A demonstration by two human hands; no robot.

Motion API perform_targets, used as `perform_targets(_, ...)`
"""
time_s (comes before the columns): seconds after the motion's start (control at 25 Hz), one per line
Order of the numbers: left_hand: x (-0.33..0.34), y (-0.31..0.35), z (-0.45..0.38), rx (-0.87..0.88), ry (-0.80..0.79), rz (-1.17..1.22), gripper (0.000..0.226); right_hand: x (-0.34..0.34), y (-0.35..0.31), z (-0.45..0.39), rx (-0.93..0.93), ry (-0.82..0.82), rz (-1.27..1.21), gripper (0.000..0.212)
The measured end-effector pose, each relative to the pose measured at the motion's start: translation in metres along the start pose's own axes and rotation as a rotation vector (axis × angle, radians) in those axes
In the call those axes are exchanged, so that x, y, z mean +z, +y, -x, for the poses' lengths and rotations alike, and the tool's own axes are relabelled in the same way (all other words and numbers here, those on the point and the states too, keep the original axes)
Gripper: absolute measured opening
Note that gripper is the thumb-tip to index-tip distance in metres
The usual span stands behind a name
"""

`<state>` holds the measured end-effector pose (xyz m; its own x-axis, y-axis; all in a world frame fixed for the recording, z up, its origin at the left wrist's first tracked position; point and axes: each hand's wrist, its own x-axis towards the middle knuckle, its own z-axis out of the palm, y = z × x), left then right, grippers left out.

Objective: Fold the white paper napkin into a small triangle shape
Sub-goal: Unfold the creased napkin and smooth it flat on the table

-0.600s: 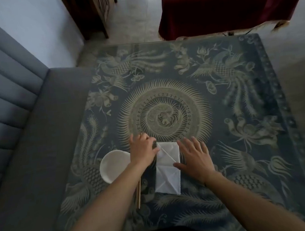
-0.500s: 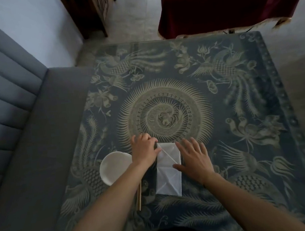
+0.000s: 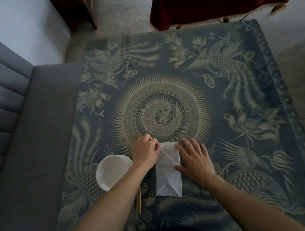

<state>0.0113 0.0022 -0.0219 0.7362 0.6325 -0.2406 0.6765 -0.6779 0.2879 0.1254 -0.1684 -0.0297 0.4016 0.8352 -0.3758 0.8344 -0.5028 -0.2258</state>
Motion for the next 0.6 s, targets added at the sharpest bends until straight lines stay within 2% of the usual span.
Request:
perform_targets(0.08, -0.002, 0.003, 0.002, 0.006, -0.011, 0.077, 0.013, -0.003, -0.004, 0.003, -0.011, 0.073, -0.017, 0.079)
perform_targets(0.2, -0.008, 0.01, 0.002, -0.05, -0.101, 0.256, 0.008, -0.003, -0.015, 0.008, -0.046, 0.247, -0.08, 0.056)
perform_targets(0.36, -0.016, 0.023, 0.001, -0.21, -0.251, 0.595, 0.008, -0.003, -0.038, 0.007, 0.117, 0.188, -0.267, 0.055)
perform_targets(0.52, -0.021, 0.033, 0.006, -0.27, -0.318, 0.775, 0.006, -0.004, -0.042, 0.011, 0.171, 0.186, -0.248, 0.057)
perform_targets(0.6, -0.023, 0.036, 0.009, -0.271, -0.353, 0.856, 0.013, -0.006, -0.041, 0.012, 0.205, 0.194, -0.268, 0.06)
